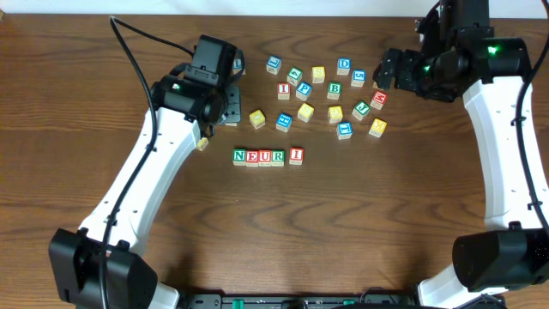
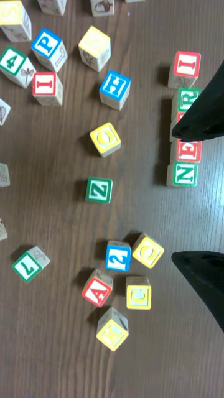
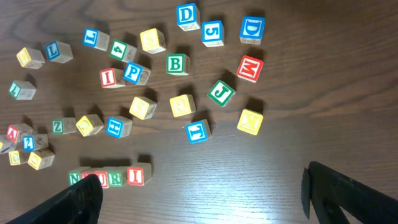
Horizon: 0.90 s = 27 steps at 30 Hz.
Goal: Spell out NEURIPS
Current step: 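Raise the left gripper and retract it to the back left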
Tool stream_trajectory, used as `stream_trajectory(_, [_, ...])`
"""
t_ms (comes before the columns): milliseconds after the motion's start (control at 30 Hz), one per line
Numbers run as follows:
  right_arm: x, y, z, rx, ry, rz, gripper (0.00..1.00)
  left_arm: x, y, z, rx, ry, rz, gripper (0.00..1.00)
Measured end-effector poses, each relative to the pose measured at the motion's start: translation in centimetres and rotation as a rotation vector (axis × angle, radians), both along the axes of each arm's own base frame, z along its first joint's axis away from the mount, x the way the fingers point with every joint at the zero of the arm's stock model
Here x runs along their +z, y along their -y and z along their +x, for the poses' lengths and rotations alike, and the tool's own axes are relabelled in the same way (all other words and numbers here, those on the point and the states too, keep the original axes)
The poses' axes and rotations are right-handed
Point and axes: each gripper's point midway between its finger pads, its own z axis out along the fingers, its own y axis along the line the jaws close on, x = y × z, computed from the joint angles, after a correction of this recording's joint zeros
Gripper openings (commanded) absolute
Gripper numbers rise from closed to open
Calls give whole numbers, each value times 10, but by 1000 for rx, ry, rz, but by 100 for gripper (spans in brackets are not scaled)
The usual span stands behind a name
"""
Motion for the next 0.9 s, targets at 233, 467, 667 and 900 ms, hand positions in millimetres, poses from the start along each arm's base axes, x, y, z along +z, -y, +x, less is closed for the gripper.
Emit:
stream_trajectory(233, [0,-4,0,9,0,0,99,0,-3,1,5,0,2,56])
stream_trajectory(467, [0,-11,-1,26,3,0,99,0,-3,1,5,0,2,56])
stream_trajectory(667, [0,-12,-1,28,3,0,99,0,-3,1,5,0,2,55])
stream_trajectory(900, [0,-12,-1,28,4,0,99,0,-3,1,5,0,2,55])
